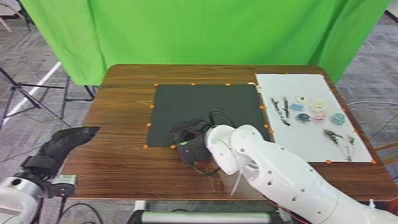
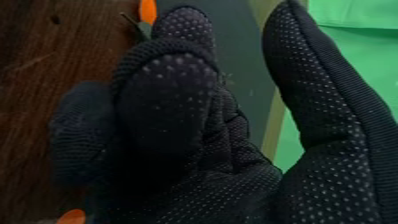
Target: Arrange flowers
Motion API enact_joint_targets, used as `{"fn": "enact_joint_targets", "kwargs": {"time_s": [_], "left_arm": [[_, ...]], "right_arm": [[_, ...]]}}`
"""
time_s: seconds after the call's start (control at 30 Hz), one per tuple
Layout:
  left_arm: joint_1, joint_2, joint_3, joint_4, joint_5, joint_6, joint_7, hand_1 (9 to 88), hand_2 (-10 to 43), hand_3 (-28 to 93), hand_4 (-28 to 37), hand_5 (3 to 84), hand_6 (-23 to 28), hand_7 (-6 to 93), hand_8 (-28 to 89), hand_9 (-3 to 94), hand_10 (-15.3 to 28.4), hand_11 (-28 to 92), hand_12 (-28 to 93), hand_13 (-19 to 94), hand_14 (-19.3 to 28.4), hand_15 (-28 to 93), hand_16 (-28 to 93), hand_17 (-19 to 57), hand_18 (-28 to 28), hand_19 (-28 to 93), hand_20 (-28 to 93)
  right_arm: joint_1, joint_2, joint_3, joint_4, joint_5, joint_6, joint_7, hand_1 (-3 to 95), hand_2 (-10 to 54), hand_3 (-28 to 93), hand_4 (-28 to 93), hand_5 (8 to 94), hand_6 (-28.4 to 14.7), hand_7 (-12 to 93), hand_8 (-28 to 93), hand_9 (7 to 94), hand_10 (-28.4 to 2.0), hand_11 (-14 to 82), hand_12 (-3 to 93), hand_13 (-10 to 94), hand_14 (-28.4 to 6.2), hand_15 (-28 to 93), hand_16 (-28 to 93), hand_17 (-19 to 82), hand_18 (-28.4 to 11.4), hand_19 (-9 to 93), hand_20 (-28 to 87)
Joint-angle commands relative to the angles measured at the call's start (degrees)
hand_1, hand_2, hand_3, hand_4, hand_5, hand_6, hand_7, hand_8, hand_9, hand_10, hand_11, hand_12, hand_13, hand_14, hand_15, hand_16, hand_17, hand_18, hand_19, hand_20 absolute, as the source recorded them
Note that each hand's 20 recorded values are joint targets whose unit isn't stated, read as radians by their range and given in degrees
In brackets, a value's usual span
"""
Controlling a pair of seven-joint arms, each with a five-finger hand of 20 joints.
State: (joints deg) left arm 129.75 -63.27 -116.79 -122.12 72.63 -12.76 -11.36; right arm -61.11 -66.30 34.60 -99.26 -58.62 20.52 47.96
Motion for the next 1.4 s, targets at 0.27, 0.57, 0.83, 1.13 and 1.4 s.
{"fn": "enact_joint_targets", "kwargs": {"time_s": [0.27, 0.57, 0.83, 1.13, 1.4], "left_arm": [[-0.66, -0.62, 0.85, 0.89, -0.07, -1.71, 0.12, 25.3, 5.7, 57, -21.5, 40.1, 7.0, 9.4, -4, 33.1, 16.2, 11, 11, 25, 15.8, 8, 1, -1.7, 8.6, 7, 10], [0.24, -0.55, 2.42, 1.53, 0.32, 3.84, 5.04, 25.3, 5.2, 58, -21.6, 41.7, 7.4, 10.3, -4, 35.2, 16.0, 13, 11, 27, 16.6, 10, 1, -0.3, 10.4, 10, 11], [-0.71, -0.56, 3.21, 1.87, 0.85, 3.44, 5.29, 26.2, 4.0, 59, -21.6, 43.6, 7.7, 11.3, -5, 38.4, 16.7, 16, 11, 29, 17.7, 13, 0, 1.0, 11.4, 13, 11], [-1.43, -0.74, 3.22, 1.91, 1.59, 1.16, 3.50, 26.3, 3.9, 58, -21.5, 43.5, 7.7, 11.5, -5, 39.1, 16.6, 16, 10, 29, 18.0, 14, -1, 1.1, 11.4, 13, 11], [-1.33, -1.11, 4.04, 1.86, 2.67, 1.36, 3.72, 26.1, 3.9, 58, -21.4, 43.5, 7.7, 11.3, -5, 39.5, 16.8, 16, 10, 29, 18.1, 14, -1, 1.0, 11.5, 13, 11]], "right_arm": [[-5.69, 14.44, 11.43, -14.87, -5.22, -2.63, -12.50, 40.4, -9.5, 57, -1, 52.9, -12.2, 60, -20, 85.1, -16.4, 39.6, 20.9, 94, -1.8, 51, 19, 77, -6.3, 71, 47], [-23.13, 26.90, 33.51, -19.63, -34.50, 0.17, -14.66, 37.3, -9.5, 61, -4, 55.8, -9.1, 37, -12, 76.8, -17.3, 26.9, 22.1, 91, -5.7, 38, 32, 69, -8.1, 79, 35], [-34.51, 30.53, 44.44, -15.92, -49.21, -0.22, -9.43, 34.4, -9.5, 56, -8, 55.4, -9.4, 25, -6, 69.5, -18.9, 15.1, 22.9, 88, -6.7, 38, 31, 66, -8.7, 80, 33], [-50.64, 30.41, 56.87, -16.63, -57.08, -2.01, -6.43, 35.2, -9.5, 55, -9, 58.1, -9.3, 20, -5, 69.2, -19.2, 13.6, 22.4, 89, -6.5, 38, 31, 66, -8.5, 80, 33], [-56.67, 29.67, 59.34, -15.81, -59.77, -4.71, -5.18, 37.5, -9.5, 56, -9, 60.6, -8.8, 19, -4, 73.9, -17.4, 20.9, 25.1, 90, -5.5, 41, 32, 66, -8.4, 81, 35]]}}
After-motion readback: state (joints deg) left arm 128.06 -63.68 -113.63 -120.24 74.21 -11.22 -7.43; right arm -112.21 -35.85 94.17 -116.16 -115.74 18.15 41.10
